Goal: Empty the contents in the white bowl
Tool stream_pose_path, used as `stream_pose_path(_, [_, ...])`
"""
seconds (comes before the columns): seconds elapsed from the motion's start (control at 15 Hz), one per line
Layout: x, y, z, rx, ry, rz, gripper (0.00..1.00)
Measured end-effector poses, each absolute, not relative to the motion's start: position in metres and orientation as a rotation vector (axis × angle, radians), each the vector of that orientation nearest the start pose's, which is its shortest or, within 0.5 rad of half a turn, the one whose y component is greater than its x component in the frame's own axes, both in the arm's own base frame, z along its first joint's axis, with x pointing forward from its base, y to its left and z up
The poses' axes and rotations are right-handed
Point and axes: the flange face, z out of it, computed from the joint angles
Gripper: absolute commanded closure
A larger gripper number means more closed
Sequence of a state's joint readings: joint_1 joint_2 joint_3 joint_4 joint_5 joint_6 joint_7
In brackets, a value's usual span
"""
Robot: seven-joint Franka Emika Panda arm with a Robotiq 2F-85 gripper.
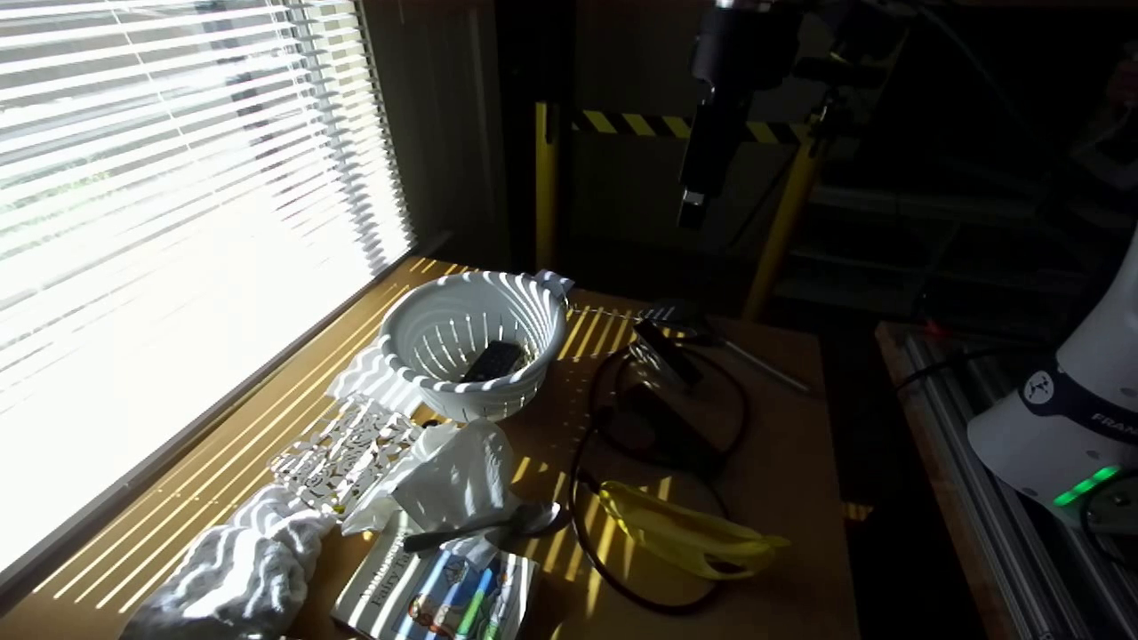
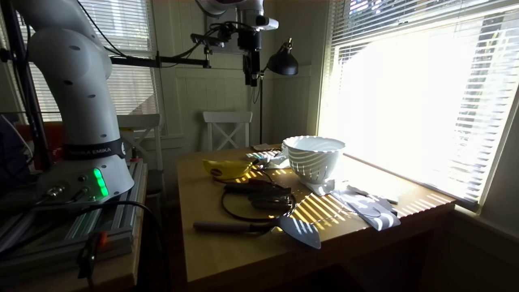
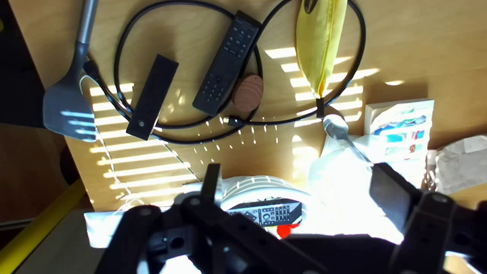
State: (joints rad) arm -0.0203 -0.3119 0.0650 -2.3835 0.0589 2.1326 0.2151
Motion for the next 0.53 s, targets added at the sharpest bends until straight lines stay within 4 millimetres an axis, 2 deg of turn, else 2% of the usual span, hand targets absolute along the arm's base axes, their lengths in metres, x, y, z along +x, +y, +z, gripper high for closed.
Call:
stream_pose_path(0.2, [0.467,0.033,0.425,-3.094,0.309,0.003,0.0])
stream_pose_path(0.4, [0.473,0.032,0.423,-3.093,0.311,0.017,0.0])
stream_pose_path(0.53, [0.469,0.029,0.419,-3.082,0.329,0.074,0.0])
